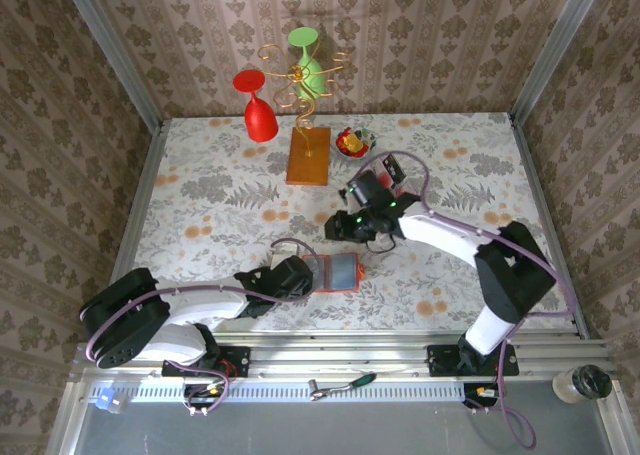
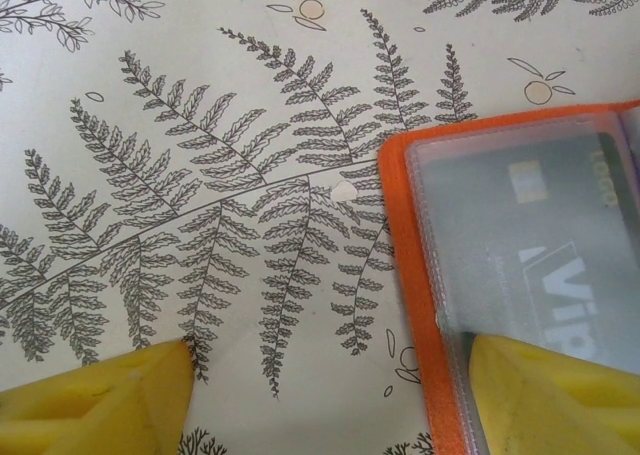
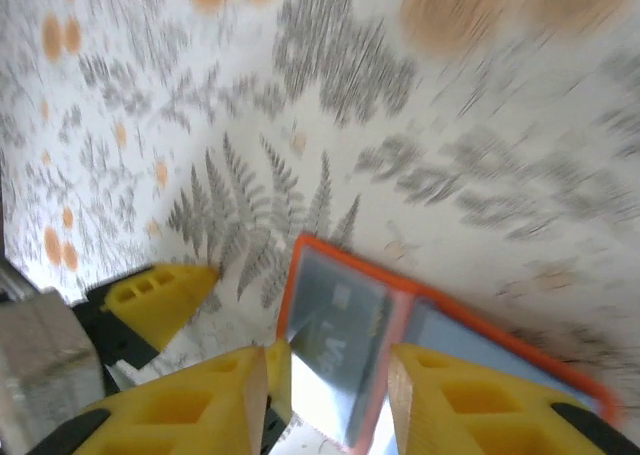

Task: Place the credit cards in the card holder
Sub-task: Pick up the credit card from the storage box.

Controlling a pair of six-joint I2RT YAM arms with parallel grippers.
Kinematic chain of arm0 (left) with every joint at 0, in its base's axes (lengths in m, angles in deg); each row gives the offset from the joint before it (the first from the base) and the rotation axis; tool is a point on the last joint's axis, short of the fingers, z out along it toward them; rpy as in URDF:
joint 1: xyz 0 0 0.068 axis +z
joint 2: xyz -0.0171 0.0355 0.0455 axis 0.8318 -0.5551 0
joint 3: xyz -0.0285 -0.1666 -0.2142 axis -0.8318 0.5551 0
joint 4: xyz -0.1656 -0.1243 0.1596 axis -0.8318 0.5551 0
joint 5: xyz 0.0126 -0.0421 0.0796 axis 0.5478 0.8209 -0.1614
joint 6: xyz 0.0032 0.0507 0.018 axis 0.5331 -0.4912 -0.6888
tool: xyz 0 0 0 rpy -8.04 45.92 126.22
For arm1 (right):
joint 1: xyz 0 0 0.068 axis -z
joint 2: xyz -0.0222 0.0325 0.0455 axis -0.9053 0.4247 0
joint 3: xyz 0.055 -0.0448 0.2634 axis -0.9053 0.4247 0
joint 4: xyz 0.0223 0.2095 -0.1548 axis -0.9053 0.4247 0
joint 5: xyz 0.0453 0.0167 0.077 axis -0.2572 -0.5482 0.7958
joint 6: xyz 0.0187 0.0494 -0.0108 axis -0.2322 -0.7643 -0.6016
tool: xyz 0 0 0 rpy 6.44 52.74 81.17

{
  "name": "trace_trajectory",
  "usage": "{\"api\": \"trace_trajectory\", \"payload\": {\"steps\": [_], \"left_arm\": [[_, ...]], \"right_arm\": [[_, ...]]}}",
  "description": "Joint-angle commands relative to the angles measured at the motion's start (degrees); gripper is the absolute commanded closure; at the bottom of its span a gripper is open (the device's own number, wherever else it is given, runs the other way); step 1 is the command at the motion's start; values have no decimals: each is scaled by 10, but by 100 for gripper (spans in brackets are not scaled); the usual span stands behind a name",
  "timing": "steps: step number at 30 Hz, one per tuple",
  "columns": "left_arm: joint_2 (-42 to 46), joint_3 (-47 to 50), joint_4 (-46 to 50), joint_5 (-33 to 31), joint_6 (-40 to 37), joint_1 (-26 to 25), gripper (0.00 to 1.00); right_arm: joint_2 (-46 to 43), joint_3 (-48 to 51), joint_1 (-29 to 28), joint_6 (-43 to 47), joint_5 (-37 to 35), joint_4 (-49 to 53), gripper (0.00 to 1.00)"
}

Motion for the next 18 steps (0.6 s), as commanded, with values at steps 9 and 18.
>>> {"api": "trace_trajectory", "payload": {"steps": [9,18], "left_arm": [[-6,-4,18,-13,15,-5,25],[-2,-6,21,-15,15,-6,25]], "right_arm": [[12,-98,67,184,-268,222,55],[93,-163,57,228,-335,267,59]]}}
